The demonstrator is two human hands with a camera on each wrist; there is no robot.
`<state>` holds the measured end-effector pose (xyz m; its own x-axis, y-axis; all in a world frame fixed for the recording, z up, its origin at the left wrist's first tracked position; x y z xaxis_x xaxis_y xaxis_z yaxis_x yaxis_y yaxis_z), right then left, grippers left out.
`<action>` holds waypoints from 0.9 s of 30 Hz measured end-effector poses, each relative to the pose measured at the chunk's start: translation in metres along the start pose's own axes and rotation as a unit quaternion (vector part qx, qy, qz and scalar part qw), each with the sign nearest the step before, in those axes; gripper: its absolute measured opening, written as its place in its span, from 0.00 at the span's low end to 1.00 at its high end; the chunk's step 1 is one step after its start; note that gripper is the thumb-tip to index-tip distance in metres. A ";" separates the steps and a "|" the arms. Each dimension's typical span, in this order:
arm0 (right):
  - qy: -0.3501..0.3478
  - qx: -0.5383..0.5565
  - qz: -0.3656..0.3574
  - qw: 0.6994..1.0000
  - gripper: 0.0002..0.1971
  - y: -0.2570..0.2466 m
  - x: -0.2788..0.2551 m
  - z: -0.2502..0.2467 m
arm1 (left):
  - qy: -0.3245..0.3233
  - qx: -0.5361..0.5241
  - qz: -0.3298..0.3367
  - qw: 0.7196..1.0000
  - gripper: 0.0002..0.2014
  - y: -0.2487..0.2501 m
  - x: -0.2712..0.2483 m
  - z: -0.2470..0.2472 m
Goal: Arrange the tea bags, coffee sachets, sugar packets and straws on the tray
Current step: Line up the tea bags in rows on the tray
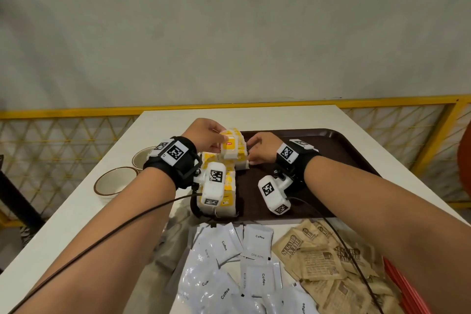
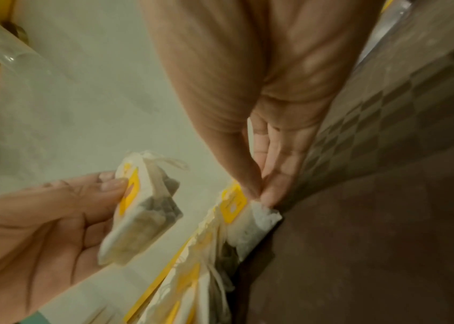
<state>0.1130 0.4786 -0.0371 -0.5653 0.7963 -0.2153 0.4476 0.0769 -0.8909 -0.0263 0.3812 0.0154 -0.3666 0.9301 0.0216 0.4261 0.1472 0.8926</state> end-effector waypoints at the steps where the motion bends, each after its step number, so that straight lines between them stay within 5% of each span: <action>1: 0.013 0.013 -0.009 1.000 0.13 -0.003 -0.002 -0.005 | -0.007 -0.005 0.001 1.000 0.04 0.002 0.000 0.003; 6: -0.003 0.138 -0.073 0.988 0.05 -0.021 -0.029 -0.019 | -0.046 -0.035 -0.001 0.998 0.06 0.004 -0.001 0.021; 9: -0.047 0.087 -0.084 0.992 0.09 -0.014 -0.038 -0.011 | -0.066 -0.068 -0.007 0.995 0.07 0.004 -0.001 0.033; 15: -0.026 0.028 -0.077 0.996 0.13 -0.001 -0.037 -0.011 | -0.079 -0.068 -0.026 0.994 0.03 -0.001 -0.001 0.037; 27: -0.040 0.041 -0.031 0.998 0.09 0.009 -0.039 -0.006 | -0.115 0.198 0.032 0.973 0.07 0.010 0.011 0.052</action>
<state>0.1431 0.4521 -0.0338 -0.6453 0.7407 -0.1868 0.3538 0.0732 -0.9325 0.0169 0.4100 0.0011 -0.1532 0.9856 -0.0718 0.7438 0.1629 0.6483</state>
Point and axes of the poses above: each hand's wrist, its own x-axis towards the middle knuckle, its own z-axis out of the palm, y = z × x, the point moved 6 cm from there along x, towards the middle knuckle, and after that the axes turned 3 degrees about z, right-handed, at the moved point
